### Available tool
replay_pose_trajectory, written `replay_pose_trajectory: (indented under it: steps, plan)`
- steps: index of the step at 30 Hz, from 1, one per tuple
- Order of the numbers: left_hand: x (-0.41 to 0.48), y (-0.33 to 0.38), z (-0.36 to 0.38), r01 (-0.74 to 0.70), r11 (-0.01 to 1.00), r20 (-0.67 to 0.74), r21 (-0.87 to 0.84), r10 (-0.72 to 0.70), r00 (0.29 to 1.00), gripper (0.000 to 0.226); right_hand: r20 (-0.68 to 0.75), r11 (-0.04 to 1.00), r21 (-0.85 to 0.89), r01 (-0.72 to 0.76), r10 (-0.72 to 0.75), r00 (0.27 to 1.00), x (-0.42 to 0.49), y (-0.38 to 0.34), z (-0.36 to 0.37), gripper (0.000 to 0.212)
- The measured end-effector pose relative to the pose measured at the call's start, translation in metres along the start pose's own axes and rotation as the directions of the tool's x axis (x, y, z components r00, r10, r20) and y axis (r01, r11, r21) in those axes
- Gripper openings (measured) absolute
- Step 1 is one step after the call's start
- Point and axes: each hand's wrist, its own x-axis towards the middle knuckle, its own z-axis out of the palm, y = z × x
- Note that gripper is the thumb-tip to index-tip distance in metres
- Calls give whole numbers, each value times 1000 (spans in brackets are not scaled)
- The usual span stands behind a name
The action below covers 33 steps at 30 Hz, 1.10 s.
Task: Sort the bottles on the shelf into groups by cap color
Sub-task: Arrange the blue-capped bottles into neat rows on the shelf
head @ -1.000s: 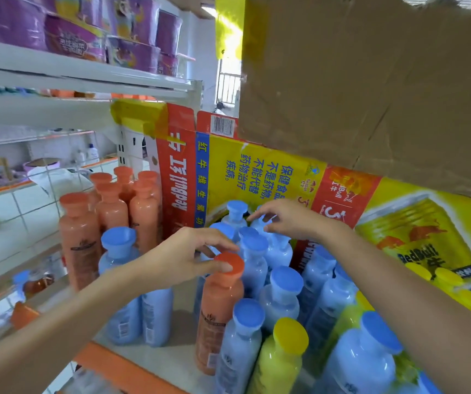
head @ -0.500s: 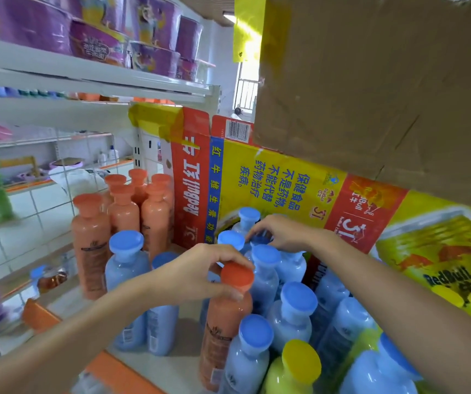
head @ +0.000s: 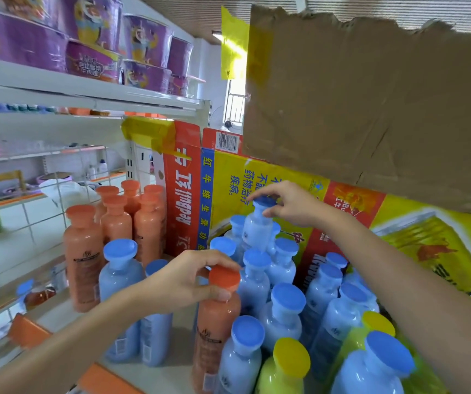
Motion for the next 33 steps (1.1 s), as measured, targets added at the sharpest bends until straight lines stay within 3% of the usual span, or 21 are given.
replay_pose_trajectory:
  steps: [8, 18, 23, 28, 33]
  plan:
    - [-3, 9, -8, -80, 996, -118, -40, 75, 990, 40, -264, 990, -22, 138, -139, 954, -9, -26, -25, 42]
    - [-14, 52, -32, -213, 971, -360, -109, 161, 919, 34, -583, 957, -90, 275, -275, 765, -28, -74, -61, 45]
    - [-32, 74, -48, -244, 968, -441, -52, 197, 875, 28, -615, 944, -31, 328, -277, 738, -44, -101, -69, 46]
    - [-57, 82, -61, -242, 970, -475, -32, 198, 857, 41, -555, 937, 63, 343, -252, 793, -62, -127, -56, 41]
    - [-83, 82, -73, -206, 977, -515, -49, 152, 844, 27, -472, 919, 153, 364, -255, 844, -75, -150, -27, 41]
